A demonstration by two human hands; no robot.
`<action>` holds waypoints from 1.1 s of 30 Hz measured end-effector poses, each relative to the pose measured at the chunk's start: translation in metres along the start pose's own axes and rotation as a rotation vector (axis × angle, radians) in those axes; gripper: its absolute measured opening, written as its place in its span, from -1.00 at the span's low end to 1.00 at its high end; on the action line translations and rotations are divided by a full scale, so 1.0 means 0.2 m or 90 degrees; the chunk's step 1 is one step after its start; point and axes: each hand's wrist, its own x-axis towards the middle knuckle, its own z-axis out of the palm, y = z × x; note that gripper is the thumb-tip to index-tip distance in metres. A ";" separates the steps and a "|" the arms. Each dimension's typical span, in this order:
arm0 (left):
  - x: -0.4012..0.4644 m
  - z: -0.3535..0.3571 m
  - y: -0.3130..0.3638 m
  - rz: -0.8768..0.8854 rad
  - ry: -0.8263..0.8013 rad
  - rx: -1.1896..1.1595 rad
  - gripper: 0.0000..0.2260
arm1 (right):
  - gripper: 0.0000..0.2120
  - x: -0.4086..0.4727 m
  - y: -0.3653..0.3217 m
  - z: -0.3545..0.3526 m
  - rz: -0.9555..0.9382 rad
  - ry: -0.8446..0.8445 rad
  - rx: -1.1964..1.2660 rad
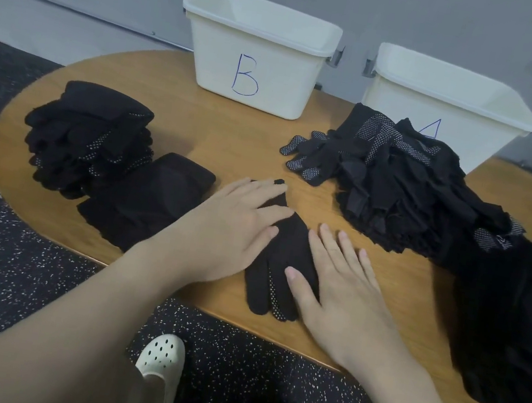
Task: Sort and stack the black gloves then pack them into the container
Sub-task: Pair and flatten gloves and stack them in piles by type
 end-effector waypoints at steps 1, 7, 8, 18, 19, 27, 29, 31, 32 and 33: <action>0.00 0.01 0.01 -0.014 -0.037 0.006 -0.44 | -0.26 0.00 0.01 -0.01 0.002 -0.002 0.004; -0.03 0.07 0.15 -0.153 -0.072 0.065 -0.19 | -0.31 0.00 0.02 -0.03 -0.016 0.103 0.072; -0.03 0.07 0.18 -0.168 -0.071 0.080 -0.17 | -0.31 -0.01 0.01 -0.03 -0.023 0.111 0.074; -0.09 -0.02 0.05 -0.156 0.118 0.028 -0.68 | -0.45 0.03 -0.05 -0.08 -0.028 0.047 0.001; -0.10 -0.02 0.03 -0.150 0.117 0.030 -0.68 | -0.44 0.04 -0.07 -0.08 -0.017 0.033 -0.004; -0.14 -0.05 0.00 -0.146 -0.043 0.037 -0.52 | -0.44 0.11 -0.33 -0.01 -0.064 0.033 0.036; -0.15 -0.04 0.01 -0.161 -0.051 0.047 -0.51 | -0.43 0.12 -0.35 0.04 -0.063 0.034 0.035; -0.15 -0.02 0.01 -0.172 -0.053 0.054 -0.50 | -0.41 0.12 -0.33 0.06 -0.055 0.036 0.031; -0.14 -0.02 0.01 -0.176 -0.053 0.059 -0.50 | -0.39 0.11 -0.32 0.07 -0.045 0.036 0.027; -0.14 -0.01 0.01 -0.178 -0.050 0.063 -0.50 | -0.36 0.10 -0.30 0.07 -0.030 0.036 0.022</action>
